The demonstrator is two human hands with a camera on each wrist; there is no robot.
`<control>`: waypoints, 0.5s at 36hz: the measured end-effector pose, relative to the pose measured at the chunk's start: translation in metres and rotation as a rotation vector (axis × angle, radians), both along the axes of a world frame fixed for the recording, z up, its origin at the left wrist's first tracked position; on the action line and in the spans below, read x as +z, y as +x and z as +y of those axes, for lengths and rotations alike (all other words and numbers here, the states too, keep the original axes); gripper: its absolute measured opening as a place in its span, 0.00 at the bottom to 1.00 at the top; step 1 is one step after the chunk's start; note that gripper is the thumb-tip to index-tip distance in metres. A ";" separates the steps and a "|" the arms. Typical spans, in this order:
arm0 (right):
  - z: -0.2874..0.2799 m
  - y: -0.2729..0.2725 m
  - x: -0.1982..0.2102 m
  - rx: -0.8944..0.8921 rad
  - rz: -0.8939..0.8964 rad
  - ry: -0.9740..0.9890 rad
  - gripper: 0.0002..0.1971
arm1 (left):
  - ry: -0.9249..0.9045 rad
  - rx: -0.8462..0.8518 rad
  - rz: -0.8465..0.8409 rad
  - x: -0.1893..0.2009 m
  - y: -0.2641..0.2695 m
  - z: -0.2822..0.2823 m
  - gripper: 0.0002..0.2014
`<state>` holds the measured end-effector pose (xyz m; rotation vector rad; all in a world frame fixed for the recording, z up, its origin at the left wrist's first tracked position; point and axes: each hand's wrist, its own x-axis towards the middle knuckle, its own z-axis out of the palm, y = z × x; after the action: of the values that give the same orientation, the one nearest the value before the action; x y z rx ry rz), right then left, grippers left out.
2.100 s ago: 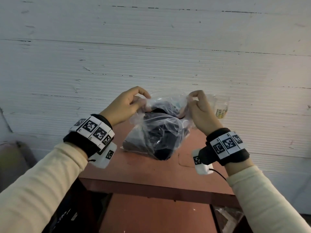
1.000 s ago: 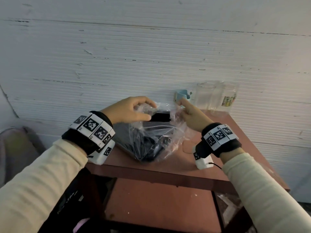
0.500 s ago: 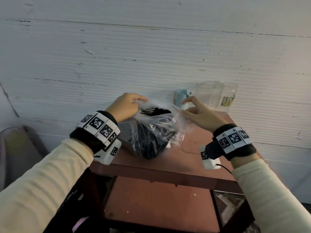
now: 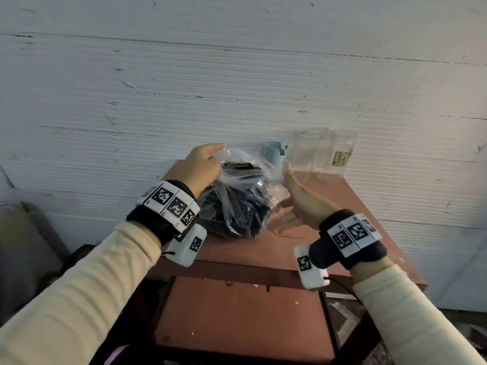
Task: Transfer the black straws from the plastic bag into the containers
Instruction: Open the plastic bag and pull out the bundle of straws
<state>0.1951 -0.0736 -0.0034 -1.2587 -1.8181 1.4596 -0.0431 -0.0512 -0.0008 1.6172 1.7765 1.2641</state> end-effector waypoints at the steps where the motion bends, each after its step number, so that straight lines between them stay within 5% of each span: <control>1: -0.002 -0.003 0.001 -0.001 0.036 0.016 0.37 | 0.002 0.001 -0.007 -0.001 0.000 0.000 0.27; 7: -0.005 -0.009 0.020 -0.025 0.194 0.116 0.27 | 0.083 -0.054 -0.026 0.021 0.009 -0.015 0.27; 9: -0.004 -0.011 0.027 -0.036 0.229 0.178 0.28 | 0.148 -0.058 -0.101 0.030 0.011 -0.018 0.26; 15: 0.003 -0.015 0.039 -0.127 0.160 0.663 0.08 | 0.357 -0.067 -0.322 0.044 0.015 -0.010 0.26; 18: 0.002 -0.014 0.039 -0.083 0.220 0.712 0.05 | 0.360 -0.049 -0.477 0.045 0.012 -0.011 0.24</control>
<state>0.1812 -0.0715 0.0353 -0.7649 -1.8549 0.7453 -0.0309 -0.0618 0.0442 1.3600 1.2635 1.8408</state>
